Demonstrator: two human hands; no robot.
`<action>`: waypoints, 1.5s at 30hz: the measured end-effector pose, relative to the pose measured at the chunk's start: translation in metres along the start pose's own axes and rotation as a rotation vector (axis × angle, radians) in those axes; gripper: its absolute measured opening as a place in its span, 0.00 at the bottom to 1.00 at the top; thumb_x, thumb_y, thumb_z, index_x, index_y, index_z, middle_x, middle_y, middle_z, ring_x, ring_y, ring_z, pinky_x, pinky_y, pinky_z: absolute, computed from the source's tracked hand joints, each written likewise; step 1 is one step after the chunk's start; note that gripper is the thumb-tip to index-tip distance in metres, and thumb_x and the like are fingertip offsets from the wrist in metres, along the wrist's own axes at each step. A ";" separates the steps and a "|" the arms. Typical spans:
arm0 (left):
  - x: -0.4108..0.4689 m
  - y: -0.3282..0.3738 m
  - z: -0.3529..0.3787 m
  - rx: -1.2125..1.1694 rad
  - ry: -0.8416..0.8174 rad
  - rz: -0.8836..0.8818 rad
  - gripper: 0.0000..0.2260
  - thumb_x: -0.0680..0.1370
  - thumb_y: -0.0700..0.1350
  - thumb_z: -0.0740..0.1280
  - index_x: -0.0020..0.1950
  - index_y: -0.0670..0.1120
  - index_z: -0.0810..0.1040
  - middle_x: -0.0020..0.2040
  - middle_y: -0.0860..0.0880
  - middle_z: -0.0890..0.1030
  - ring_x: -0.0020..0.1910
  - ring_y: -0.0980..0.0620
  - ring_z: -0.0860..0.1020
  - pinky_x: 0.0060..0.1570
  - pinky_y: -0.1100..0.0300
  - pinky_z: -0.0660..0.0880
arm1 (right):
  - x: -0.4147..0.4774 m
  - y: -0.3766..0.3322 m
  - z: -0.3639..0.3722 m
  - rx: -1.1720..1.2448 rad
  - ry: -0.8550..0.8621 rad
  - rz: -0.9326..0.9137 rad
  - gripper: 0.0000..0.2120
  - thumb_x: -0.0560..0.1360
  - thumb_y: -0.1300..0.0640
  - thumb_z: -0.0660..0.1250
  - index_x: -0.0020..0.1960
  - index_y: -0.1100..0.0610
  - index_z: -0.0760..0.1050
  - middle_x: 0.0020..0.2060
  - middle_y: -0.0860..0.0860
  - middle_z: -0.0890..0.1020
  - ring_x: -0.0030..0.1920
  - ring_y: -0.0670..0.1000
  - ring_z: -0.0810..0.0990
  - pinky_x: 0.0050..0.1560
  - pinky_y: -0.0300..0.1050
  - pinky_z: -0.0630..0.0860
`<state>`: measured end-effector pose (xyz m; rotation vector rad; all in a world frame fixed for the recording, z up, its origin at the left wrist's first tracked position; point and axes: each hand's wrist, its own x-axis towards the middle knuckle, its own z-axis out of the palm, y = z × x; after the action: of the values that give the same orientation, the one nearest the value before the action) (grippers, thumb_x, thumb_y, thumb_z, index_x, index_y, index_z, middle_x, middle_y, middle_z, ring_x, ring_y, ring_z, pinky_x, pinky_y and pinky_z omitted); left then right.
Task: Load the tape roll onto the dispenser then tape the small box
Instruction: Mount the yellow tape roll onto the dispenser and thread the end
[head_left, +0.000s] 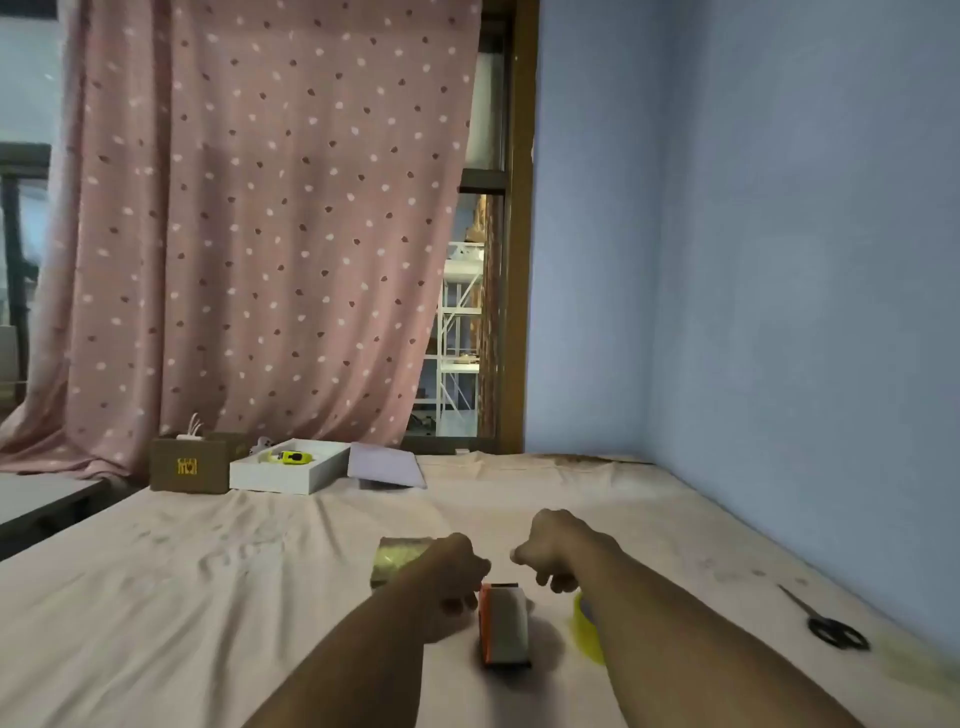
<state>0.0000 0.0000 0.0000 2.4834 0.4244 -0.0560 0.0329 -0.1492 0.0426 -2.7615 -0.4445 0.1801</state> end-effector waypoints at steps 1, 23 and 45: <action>0.003 -0.004 0.005 -0.042 0.000 0.004 0.13 0.83 0.49 0.62 0.47 0.42 0.80 0.36 0.49 0.80 0.44 0.42 0.83 0.43 0.59 0.77 | 0.003 0.003 0.006 0.049 -0.044 0.023 0.15 0.78 0.50 0.69 0.40 0.60 0.75 0.46 0.58 0.87 0.34 0.56 0.81 0.44 0.48 0.80; 0.032 -0.017 0.035 -0.985 -0.083 -0.095 0.11 0.81 0.39 0.68 0.56 0.29 0.79 0.48 0.36 0.81 0.45 0.40 0.81 0.45 0.47 0.82 | 0.042 0.033 0.028 0.579 -0.140 0.127 0.07 0.78 0.61 0.71 0.48 0.65 0.79 0.32 0.58 0.79 0.25 0.49 0.75 0.25 0.39 0.71; 0.080 -0.004 0.052 -1.022 0.044 -0.044 0.11 0.83 0.42 0.67 0.45 0.36 0.78 0.39 0.40 0.78 0.38 0.42 0.79 0.39 0.48 0.82 | 0.103 0.074 0.005 0.115 0.264 0.025 0.12 0.71 0.54 0.71 0.53 0.53 0.87 0.50 0.54 0.86 0.49 0.56 0.83 0.46 0.46 0.80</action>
<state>0.0775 -0.0036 -0.0555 1.4700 0.3891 0.1624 0.1506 -0.1807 0.0052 -2.6290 -0.3193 -0.1475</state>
